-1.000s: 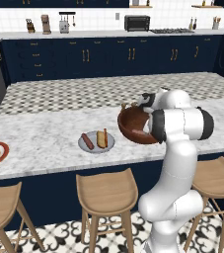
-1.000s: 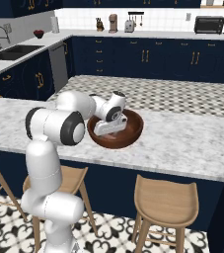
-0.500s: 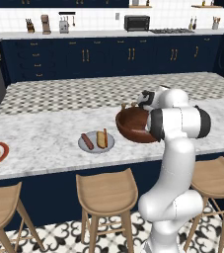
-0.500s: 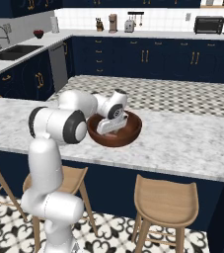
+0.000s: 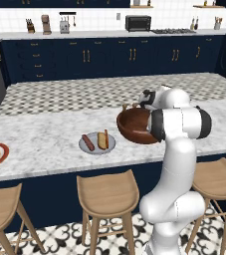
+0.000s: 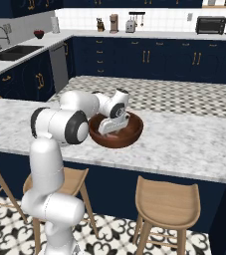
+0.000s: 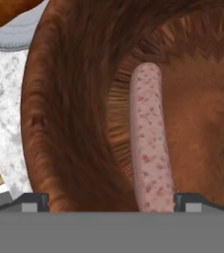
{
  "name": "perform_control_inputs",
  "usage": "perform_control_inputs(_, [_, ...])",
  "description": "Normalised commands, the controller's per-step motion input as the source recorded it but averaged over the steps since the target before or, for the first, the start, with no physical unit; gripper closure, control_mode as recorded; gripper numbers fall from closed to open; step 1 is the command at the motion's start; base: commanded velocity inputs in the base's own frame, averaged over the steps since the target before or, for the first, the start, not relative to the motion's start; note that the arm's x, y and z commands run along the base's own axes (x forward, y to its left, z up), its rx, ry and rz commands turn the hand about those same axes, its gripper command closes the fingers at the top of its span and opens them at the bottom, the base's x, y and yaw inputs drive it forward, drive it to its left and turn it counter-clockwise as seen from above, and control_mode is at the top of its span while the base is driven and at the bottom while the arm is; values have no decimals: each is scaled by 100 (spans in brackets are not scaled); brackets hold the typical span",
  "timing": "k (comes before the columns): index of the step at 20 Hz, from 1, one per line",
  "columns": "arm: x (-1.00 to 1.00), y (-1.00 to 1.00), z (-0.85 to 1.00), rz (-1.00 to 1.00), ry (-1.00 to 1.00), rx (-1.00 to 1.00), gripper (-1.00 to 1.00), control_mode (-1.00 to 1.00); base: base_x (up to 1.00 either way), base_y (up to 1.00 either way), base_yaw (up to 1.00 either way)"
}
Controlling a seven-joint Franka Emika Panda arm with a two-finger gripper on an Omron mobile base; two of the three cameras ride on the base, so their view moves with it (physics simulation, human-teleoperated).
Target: Place one bun and one sausage from the bowl on each plate.
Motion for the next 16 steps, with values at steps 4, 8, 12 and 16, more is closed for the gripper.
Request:
perform_control_inputs(4, [0,0,0,0,0,0,-100,-100,0,0,0])
perform_control_inputs(8, [20,-16,1,0,0,1,-100,-100,0,0,0])
perform_control_inputs(12, [18,-19,10,0,4,0,-100,-100,0,0,0])
perform_control_inputs(16, [29,-2,6,0,7,0,-100,-100,0,0,0])
